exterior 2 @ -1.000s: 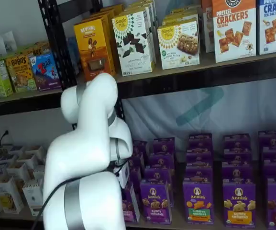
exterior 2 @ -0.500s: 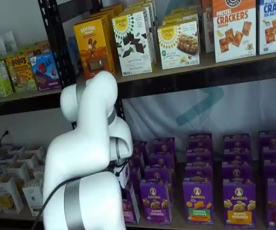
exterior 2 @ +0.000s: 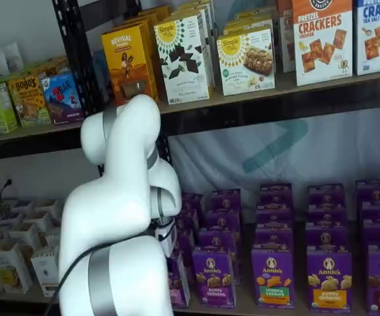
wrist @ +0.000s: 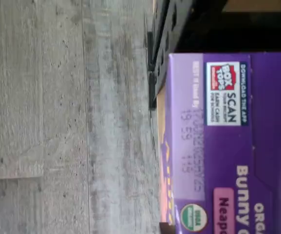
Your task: Pick up the purple box with a pink patch in the middle, on the bottom shelf, the first box from the left
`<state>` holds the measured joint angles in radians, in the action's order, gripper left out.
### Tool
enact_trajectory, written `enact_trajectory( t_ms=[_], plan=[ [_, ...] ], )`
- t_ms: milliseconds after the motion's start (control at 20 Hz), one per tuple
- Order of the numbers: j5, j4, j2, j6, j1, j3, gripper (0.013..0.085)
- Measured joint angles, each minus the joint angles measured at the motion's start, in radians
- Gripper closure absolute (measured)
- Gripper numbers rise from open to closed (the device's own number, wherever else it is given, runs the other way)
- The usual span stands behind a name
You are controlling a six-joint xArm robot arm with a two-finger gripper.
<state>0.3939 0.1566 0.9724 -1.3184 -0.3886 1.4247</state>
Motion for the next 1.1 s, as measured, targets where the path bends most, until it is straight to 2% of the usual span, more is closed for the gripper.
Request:
enact_trajectory(
  t_ms=[150, 450, 700, 900, 1100],
  plan=[
    [-0.021, -0.02, -0.023, 0.019, -0.002, -0.032, 0.065],
    [-0.039, -0.135, -0.082, 0.125, -0.002, -0.108, 0.065],
    [0.002, -0.168, -0.163, 0.159, -0.007, -0.183, 0.065],
    [0.058, -0.217, -0.259, 0.202, -0.007, -0.265, 0.065],
    [0.075, -0.221, -0.358, 0.205, -0.005, -0.358, 0.065]
  ],
)
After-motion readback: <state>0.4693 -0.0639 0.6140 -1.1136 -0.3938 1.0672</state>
